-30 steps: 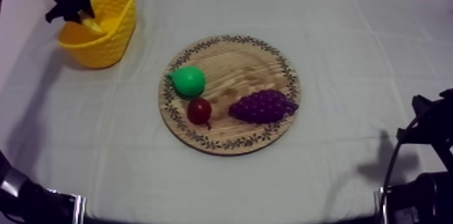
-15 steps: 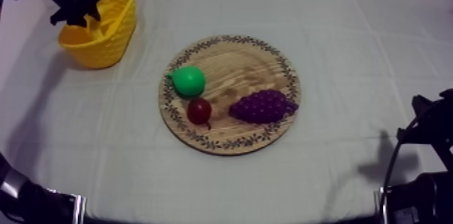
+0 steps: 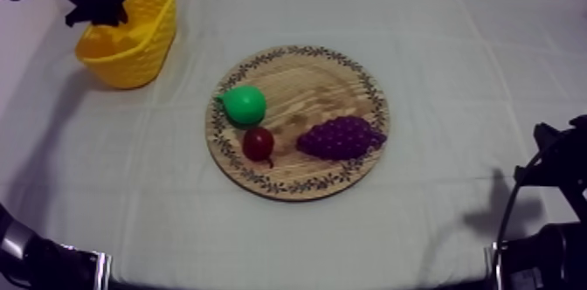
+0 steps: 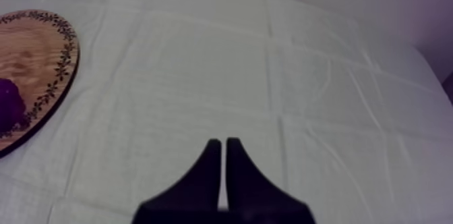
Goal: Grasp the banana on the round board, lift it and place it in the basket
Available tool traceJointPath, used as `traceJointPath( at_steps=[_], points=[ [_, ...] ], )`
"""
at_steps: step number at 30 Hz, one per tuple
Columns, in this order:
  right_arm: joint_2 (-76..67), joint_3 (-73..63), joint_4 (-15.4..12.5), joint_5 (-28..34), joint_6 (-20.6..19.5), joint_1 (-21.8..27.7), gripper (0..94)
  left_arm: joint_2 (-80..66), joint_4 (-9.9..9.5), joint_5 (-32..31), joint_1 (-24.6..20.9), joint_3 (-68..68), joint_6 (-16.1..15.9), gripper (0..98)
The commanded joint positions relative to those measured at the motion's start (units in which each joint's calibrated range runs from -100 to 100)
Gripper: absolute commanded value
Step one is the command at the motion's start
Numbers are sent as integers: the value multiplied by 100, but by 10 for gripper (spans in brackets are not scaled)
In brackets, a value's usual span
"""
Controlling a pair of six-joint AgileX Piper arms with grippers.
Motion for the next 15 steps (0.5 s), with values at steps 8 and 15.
traceJointPath(
  at_steps=[8, 15],
  points=[
    [-5, 5, 1, 1, 1, 3, 4, -1271, 27, -683, 116, 1346, -269, 3],
    [-5, 5, 1, 1, 1, 3, 4, -3145, 42, -1547, 131, 3313, -384, 0]
  ],
)
